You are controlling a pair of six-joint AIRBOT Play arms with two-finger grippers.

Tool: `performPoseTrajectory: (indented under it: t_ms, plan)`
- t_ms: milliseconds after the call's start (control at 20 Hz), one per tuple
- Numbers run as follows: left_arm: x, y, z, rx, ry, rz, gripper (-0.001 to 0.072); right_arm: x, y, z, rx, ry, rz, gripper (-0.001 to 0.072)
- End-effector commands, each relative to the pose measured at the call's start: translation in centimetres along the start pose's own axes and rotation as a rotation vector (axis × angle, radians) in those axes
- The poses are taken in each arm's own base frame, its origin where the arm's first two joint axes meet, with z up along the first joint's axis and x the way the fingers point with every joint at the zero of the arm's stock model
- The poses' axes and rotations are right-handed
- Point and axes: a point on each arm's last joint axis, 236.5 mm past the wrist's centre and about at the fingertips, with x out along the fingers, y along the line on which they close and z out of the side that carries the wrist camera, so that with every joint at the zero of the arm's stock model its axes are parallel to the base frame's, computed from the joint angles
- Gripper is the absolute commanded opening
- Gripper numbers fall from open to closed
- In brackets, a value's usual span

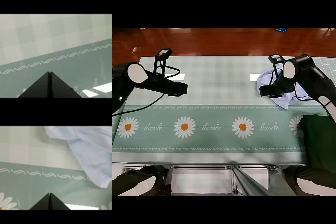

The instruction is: Fold the shirts.

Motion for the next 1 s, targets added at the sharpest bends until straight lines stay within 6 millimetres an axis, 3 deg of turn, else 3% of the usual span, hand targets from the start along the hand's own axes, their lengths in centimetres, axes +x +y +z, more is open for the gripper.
performPoseTrajectory:
  t_ms: [0,650,750,850,900,950]
  plan:
    - [0.0,0.0,0.0,0.000,0.001,0.000,0.0024,0.0,0.0,0.0,-0.001,0.000,0.000,0.0020]
    - [0.0,0.0,0.0,0.000,0.000,0.000,0.0024,0.0,0.0,0.0,-0.001,-0.001,0.001,0.0020]
    - [0.0,0.1,1.6,0.000,-0.067,0.004,0.0024,0.0,0.1,0.2,-0.001,-0.008,0.003,0.0020]
    - [-0.2,0.2,3.2,0.001,-0.137,0.008,0.0025,-0.1,0.1,1.8,-0.006,-0.076,0.004,0.0021]
    - [-0.1,0.3,3.6,0.004,-0.152,0.011,0.0054,-0.2,-0.1,3.1,-0.014,-0.132,-0.007,0.0037]
    - [0.1,0.7,4.4,0.009,-0.180,0.025,0.0219,-0.4,-0.4,4.5,-0.019,-0.193,-0.019,0.0193]
